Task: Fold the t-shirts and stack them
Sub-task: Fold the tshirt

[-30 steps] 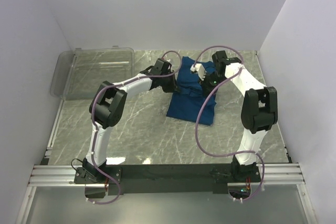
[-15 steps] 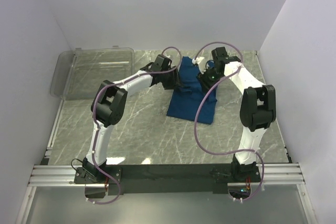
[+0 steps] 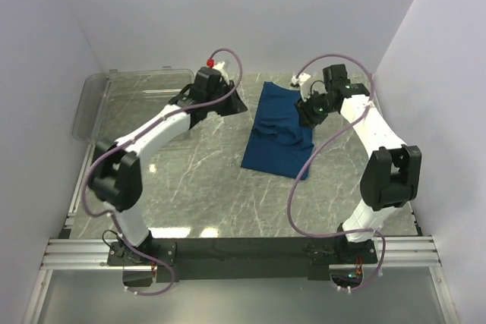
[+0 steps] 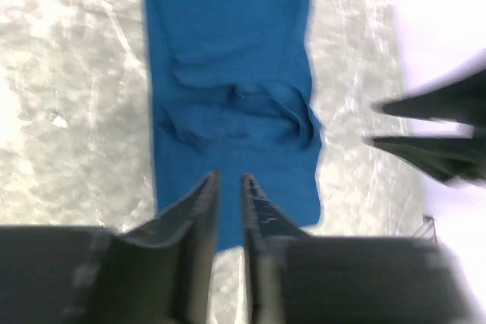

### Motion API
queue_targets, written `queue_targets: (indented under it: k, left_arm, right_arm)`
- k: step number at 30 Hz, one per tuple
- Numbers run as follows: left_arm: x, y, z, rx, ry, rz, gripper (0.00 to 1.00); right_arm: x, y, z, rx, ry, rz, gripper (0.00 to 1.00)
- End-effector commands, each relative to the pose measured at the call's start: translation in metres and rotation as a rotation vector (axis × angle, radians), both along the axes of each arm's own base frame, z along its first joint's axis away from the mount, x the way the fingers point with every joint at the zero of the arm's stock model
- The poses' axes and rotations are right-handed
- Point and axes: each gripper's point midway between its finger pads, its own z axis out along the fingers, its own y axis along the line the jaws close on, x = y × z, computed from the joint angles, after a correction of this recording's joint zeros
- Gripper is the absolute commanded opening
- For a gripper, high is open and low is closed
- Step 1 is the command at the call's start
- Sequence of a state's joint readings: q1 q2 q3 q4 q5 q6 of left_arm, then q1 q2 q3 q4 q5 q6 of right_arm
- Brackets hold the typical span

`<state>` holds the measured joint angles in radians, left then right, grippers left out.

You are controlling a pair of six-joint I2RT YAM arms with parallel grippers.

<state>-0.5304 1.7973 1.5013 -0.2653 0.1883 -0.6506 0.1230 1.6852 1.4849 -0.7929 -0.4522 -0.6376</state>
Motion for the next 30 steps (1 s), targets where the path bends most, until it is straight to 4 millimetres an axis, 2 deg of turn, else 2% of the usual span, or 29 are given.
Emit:
queue_targets:
  k: [1,2,3,4,5,6,7,9,11,14,19,24,26,30]
  left_arm:
    - [-0.034,0.000,-0.020,-0.013,0.039,-0.093,0.18]
    - [-0.041,-0.001,-0.022,-0.031,0.046,-0.103,0.12]
    - [-0.049,0.001,-0.016,-0.046,0.035,-0.108,0.10]
    - [-0.061,0.006,-0.033,-0.034,0.069,-0.108,0.10]
    - [-0.067,0.007,-0.034,-0.045,0.073,-0.105,0.09]
    - [-0.072,0.008,-0.026,-0.066,0.049,-0.110,0.09]
    - [-0.084,0.010,-0.040,-0.062,0.082,-0.112,0.09]
    - [-0.098,0.012,-0.048,-0.069,0.087,-0.118,0.10]
    - [-0.108,0.008,-0.054,-0.076,0.099,-0.129,0.11]
    - [-0.120,-0.001,-0.068,-0.077,0.125,-0.152,0.11]
    - [-0.123,-0.025,-0.085,-0.066,0.147,-0.189,0.11]
    - [-0.109,-0.041,-0.100,-0.065,0.174,-0.196,0.11]
    - [-0.104,-0.046,-0.105,-0.069,0.183,-0.198,0.11]
    - [-0.093,-0.053,-0.126,-0.049,0.213,-0.182,0.12]
  right_arm:
    - [-0.026,0.000,-0.039,-0.011,0.148,0.042,0.45]
    - [-0.027,0.000,-0.042,-0.020,0.148,0.045,0.45]
    - [-0.027,0.000,-0.043,-0.022,0.149,0.045,0.45]
    - [-0.030,0.003,-0.047,-0.022,0.165,0.065,0.44]
    - [-0.032,0.005,-0.048,-0.021,0.172,0.080,0.43]
    - [-0.034,0.008,-0.051,-0.023,0.191,0.087,0.42]
    - [-0.043,0.014,-0.061,-0.036,0.230,0.110,0.40]
    - [-0.041,0.016,-0.071,-0.059,0.230,0.097,0.38]
    - [-0.046,0.021,-0.083,-0.081,0.244,0.080,0.38]
    - [-0.041,0.028,-0.094,-0.113,0.238,0.060,0.37]
    - [-0.033,0.041,-0.111,-0.160,0.256,0.059,0.37]
    - [-0.025,0.045,-0.125,-0.195,0.265,0.039,0.36]
    - [-0.020,0.043,-0.126,-0.208,0.256,0.030,0.36]
    - [-0.010,0.041,-0.123,-0.226,0.223,0.011,0.36]
